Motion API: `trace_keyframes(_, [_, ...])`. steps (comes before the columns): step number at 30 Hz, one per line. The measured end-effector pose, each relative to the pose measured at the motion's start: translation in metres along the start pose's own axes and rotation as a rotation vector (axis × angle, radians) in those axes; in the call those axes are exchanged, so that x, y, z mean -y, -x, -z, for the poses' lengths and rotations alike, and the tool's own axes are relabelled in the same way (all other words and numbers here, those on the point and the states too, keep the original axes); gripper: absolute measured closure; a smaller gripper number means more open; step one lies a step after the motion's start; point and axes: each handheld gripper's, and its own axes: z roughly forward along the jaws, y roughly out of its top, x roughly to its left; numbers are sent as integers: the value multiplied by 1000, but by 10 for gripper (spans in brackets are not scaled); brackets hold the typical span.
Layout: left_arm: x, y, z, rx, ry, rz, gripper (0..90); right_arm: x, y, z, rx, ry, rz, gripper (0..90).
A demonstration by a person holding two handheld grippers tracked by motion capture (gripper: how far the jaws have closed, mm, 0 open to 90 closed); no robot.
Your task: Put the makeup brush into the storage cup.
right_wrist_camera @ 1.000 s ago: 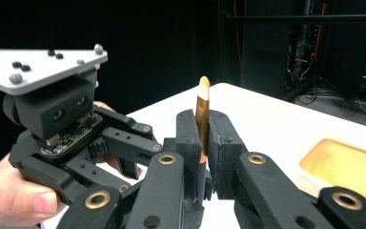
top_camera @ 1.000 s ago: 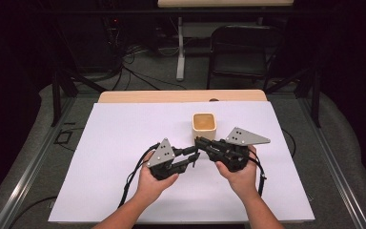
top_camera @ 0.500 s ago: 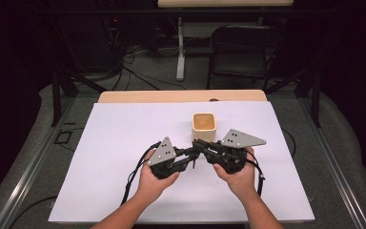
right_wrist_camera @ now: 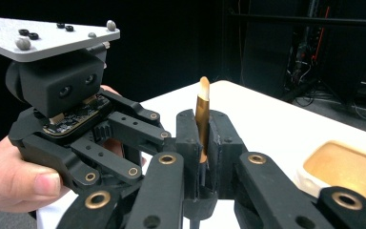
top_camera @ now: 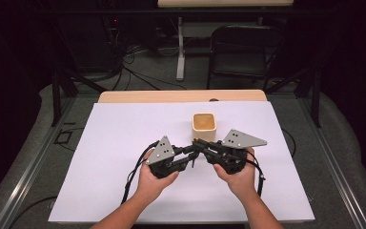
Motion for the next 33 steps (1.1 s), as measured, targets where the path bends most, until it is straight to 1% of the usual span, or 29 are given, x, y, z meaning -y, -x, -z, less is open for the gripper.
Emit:
trace_keyframes(1, [0,0,0,4,0,10,741,0,0,0,-1,1,0,841])
trace_keyframes(4, [0,0,0,9,-1,7,748,0,0,0,-2,-2,0,841])
trace_keyframes(8, [0,1,0,20,11,11,777,0,0,-1,-4,-5,0,841])
trace_keyframes(14, [0,1,0,25,8,6,813,1,-1,-2,-6,-7,3,840])
trace_keyframes(18, [0,0,0,33,1,8,822,1,-1,-2,-7,-8,5,841])
trace_keyframes(33, [0,0,-1,25,12,22,829,1,-2,-2,9,-3,20,838])
